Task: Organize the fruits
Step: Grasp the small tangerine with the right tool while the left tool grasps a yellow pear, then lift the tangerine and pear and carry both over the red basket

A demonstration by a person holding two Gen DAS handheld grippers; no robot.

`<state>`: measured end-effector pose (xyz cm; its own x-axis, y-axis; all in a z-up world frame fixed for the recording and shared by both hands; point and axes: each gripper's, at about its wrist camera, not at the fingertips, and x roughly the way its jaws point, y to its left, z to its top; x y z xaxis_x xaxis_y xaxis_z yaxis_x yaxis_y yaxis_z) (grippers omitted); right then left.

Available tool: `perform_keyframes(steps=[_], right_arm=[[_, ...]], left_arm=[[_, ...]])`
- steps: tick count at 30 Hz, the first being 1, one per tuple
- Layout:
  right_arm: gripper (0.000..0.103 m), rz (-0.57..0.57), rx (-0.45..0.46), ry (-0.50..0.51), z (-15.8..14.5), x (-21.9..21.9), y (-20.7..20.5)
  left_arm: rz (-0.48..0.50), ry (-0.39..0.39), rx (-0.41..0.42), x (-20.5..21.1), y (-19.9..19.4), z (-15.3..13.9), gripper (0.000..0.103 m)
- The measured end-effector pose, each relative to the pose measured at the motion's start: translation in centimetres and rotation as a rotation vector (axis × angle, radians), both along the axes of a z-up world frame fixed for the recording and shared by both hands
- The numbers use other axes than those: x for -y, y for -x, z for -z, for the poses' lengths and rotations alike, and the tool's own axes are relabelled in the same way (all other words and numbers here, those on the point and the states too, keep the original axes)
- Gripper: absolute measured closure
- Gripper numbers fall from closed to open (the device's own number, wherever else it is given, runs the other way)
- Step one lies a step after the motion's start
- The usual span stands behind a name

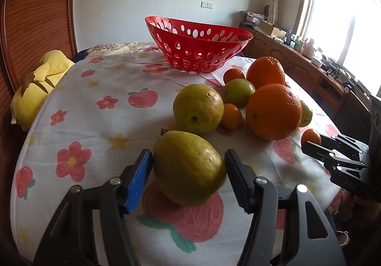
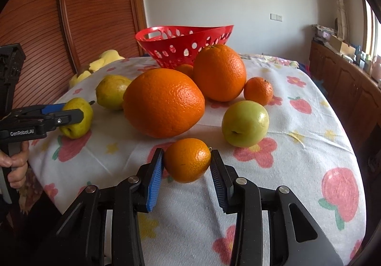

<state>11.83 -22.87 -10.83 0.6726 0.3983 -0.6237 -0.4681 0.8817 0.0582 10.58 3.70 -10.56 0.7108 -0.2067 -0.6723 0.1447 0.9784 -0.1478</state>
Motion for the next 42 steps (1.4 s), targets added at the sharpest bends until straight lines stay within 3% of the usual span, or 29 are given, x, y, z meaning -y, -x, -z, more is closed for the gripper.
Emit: perform_keyframes(steps=[8,19,31,42], right_arm=[[0.064,-0.028,0.021,-0.003,-1.3,-0.2,0.6],[0.064,-0.062,0.095,-0.007,-5.6,-0.3,0.4],[0.064,-0.088,0.163,0.016,-9.7,-1.3,-3.9],[0.064,-0.109,0.159,0.041,-11.6,-2.5,-11.7]], left_arm=[[-0.008,0.005,0.027,-0.1,0.9,-0.8,0.042],[0.012,0.021,0.118,-0.4,1.5,-5.8,0.042],[0.046,-0.012,0.187,-0.1,-3.7,-10.1,0.042],[0.065,-0.028,0.173,1.0,-10.4,-10.7,0.042]])
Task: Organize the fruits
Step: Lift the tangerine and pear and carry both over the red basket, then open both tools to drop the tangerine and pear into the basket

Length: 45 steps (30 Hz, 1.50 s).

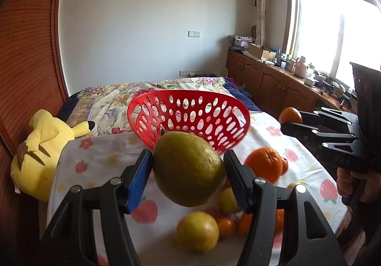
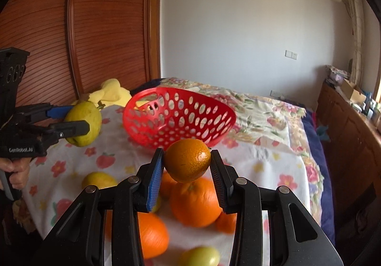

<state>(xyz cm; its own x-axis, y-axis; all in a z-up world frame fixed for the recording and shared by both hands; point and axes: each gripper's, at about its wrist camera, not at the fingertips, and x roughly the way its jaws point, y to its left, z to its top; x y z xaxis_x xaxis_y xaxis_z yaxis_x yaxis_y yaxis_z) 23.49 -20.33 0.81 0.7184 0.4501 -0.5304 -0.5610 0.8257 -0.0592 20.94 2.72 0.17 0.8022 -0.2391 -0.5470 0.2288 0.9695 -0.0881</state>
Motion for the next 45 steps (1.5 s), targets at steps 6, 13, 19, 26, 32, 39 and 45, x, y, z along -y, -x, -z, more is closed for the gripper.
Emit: perform_keyframes(steps=[6,13,19,26,32,39,45], right_arm=[[0.064,-0.023,-0.031,0.024,0.3,-1.3,-4.3],[0.064,-0.069,-0.082,0.052,1.4,-3.0,-7.7],[0.064,-0.106,-0.1,0.086,2.0,-4.7,-9.2],[0.064,-0.127,-0.12,0.122,2.9,-5.9,-10.5],[0.064,-0.127,-0.164,0.151,3.9,-6.6,-11.6],[0.064,-0.131,-0.181,0.178,4.4,-7.0,-12.1],[0.064,-0.128,-0.182,0.191,4.5,-7.3,-12.2]], left_arm=[[0.021,-0.005,-0.029,1.0,-3.6,0.6,0.042],[0.017,-0.011,-0.081,1.7,-7.2,2.2,0.042],[0.033,-0.055,-0.092,2.5,-8.6,2.2,0.042],[0.035,-0.047,-0.113,2.3,-10.0,2.9,0.042],[0.038,-0.054,-0.129,2.7,-10.6,3.4,0.042],[0.03,-0.037,-0.09,2.2,-10.4,2.3,0.042],[0.015,-0.016,-0.078,1.3,-9.5,1.9,0.042]])
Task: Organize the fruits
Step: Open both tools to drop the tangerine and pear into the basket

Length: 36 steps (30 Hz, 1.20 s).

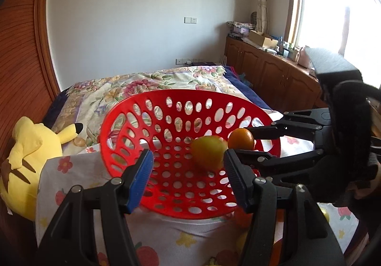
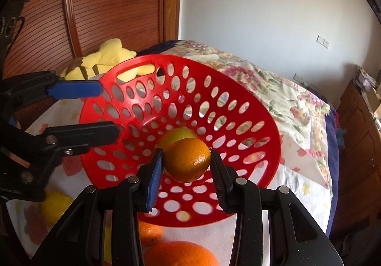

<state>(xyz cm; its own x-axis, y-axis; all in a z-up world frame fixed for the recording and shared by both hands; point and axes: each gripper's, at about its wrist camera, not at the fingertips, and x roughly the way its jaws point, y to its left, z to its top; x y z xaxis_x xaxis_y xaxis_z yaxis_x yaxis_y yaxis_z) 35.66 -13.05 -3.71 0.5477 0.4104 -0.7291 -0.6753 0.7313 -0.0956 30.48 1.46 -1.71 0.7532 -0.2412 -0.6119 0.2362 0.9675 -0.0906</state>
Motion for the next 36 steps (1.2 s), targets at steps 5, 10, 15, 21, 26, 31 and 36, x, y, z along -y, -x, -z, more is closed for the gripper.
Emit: perform_keyframes(steps=[5,10,15,21,26,31,36], right_arm=[[0.064,0.009,-0.024,-0.008,0.3,-0.2,-0.3],[0.064,0.01,-0.04,-0.021,0.3,-0.9,0.3],[0.062,0.025,-0.03,-0.045,-0.2,-0.7,1.2],[0.06,0.068,0.005,-0.079,-1.3,1.1,3.7],[0.058,0.119,0.05,-0.128,-2.5,3.3,7.1],[0.058,0.169,0.084,-0.161,-2.8,5.5,11.1],[0.058,0.207,0.098,-0.179,-2.4,7.2,14.1]], left_arm=[[-0.005,0.015,0.012,-1.2,1.6,-0.1,0.042],[-0.012,0.014,0.014,-2.1,3.4,0.4,0.042],[-0.022,0.017,0.011,-2.7,5.4,1.1,0.041],[-0.015,0.009,0.029,-2.6,8.3,1.6,0.039],[0.005,0.012,0.042,-2.2,10.7,2.4,0.035],[0.018,0.006,0.05,-1.8,12.4,3.4,0.035],[0.02,0.01,0.063,-1.6,13.6,4.4,0.035]])
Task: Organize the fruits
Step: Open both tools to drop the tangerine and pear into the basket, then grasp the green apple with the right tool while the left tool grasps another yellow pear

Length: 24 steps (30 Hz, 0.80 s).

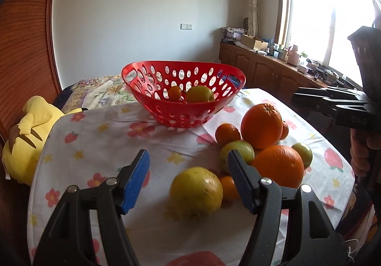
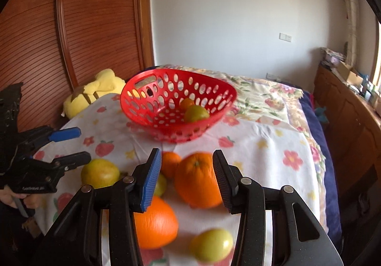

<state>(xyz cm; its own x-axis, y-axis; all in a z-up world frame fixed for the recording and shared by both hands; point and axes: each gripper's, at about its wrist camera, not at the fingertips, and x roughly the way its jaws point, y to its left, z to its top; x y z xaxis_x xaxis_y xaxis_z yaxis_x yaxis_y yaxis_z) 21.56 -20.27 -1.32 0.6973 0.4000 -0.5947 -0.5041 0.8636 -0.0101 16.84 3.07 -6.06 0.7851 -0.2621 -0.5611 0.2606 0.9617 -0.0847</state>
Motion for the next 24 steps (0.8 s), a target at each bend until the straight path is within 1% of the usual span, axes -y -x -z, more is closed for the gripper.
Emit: perform_keyframes(steps=[8,16,20,24], right_arm=[[0.056,0.063,-0.016,-0.022,2.4,2.5,3.5],[0.055,0.108,-0.037,-0.024,4.4,4.0,4.2],[0.051,0.133,-0.047,-0.037,5.3,4.7,4.4],[0.051,0.15,-0.062,-0.031,6.3,5.1,4.3]], left_arm=[[-0.002,-0.01,0.001,0.4,1.0,1.9,0.034],[-0.002,-0.023,-0.016,0.5,1.0,2.8,0.034],[0.004,-0.035,-0.015,0.8,1.1,2.8,0.034],[0.003,-0.056,-0.009,1.0,1.3,2.8,0.034]])
